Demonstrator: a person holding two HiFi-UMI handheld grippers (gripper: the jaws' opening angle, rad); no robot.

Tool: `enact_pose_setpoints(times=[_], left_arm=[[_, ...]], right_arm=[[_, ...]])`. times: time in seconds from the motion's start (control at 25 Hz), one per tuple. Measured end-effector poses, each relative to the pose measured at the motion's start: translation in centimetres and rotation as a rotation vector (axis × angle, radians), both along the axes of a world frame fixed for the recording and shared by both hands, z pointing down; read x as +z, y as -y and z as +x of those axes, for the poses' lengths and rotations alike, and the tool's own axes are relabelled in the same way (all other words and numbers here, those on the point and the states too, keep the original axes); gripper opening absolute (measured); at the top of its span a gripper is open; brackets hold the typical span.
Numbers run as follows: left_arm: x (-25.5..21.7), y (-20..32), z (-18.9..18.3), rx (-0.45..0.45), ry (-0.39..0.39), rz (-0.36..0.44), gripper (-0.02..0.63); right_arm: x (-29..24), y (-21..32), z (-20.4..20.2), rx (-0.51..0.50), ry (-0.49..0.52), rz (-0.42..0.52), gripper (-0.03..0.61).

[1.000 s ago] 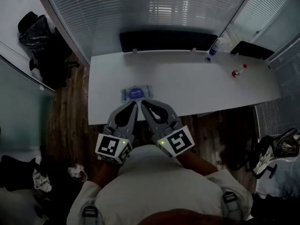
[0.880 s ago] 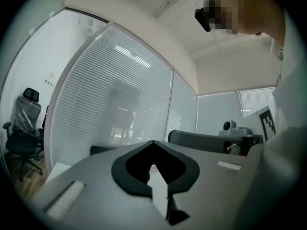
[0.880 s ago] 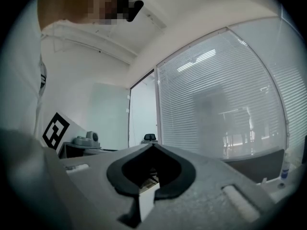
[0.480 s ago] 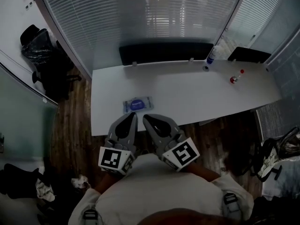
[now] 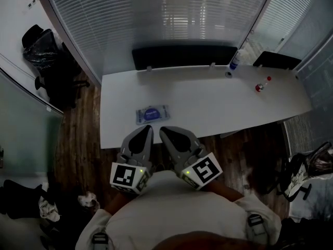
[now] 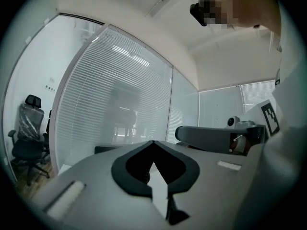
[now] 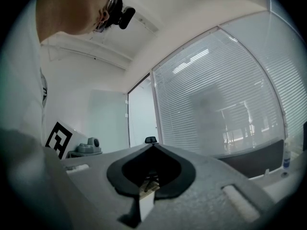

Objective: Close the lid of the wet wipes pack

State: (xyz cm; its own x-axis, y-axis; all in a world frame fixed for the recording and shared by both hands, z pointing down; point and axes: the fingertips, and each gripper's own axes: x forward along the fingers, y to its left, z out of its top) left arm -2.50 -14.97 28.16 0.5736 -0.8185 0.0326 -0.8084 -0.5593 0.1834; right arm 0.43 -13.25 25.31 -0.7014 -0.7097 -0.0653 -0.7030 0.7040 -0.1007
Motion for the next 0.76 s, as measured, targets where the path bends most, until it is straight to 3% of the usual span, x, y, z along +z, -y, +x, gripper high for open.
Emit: enact_pose_setpoints(times=[0.4,0.76], left_arm=[[0.7,-0.1,0.4,-0.006,-0.013,-0.017,0.003],[0.6,0.1,0.8,-0.005,-0.012,-0.017,0.003]], right_arm=[[0.8,0.1,1.1,-0.006,0.07,-0.064,0.0],[0.5,0.6,1.5,0.0,0.083,-0.065,0.0]])
